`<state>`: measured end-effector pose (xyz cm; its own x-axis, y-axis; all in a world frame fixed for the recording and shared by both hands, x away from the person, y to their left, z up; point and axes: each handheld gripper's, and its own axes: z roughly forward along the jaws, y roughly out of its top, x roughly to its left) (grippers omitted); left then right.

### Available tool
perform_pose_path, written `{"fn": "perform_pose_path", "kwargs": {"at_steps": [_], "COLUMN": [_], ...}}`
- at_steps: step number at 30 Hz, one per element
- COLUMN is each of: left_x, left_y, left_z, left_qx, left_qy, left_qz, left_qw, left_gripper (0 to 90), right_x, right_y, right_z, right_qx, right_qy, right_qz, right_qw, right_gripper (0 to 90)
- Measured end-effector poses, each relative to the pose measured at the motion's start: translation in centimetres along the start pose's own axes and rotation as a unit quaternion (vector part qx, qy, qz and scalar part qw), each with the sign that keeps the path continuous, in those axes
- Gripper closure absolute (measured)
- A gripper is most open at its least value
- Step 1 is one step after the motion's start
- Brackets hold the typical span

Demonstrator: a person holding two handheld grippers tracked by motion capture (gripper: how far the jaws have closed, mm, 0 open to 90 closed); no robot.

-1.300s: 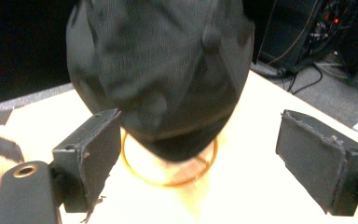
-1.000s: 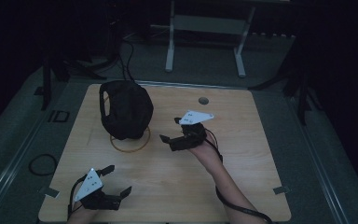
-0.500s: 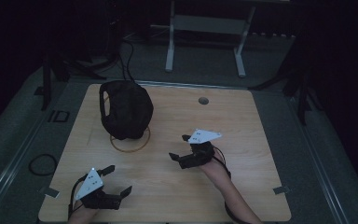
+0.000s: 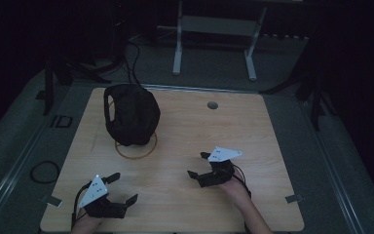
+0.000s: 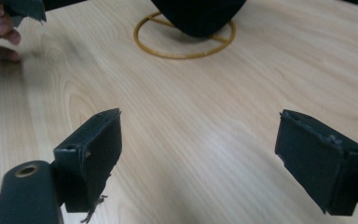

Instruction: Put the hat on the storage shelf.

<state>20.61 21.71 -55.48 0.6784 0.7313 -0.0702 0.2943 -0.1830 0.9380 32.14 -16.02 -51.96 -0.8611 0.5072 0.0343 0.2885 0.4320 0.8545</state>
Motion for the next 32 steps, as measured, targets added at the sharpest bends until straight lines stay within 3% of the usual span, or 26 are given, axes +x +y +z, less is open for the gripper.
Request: {"fn": "perform_pose_path", "kwargs": {"at_steps": [18, 32], "left_x": [0.0, 0.0], "left_y": [0.0, 0.0], "left_z": [0.0, -0.1], "left_qx": [0.000, -0.002], "left_qy": [-0.002, -0.002], "left_qz": [-0.002, -0.004], "left_qw": [1.0000, 1.0000], "left_gripper": [2.3, 2.3], "right_x": [-0.7, -1.1], "right_y": [-4.2, -5.5], "right_z": [-2.1, -3.7], "right_qx": [0.019, 0.016], "right_qy": [-0.016, -0.030], "right_qz": [0.016, 0.028], "right_qw": [0.9996, 0.9990], "right_gripper": [14.9, 14.9]}}
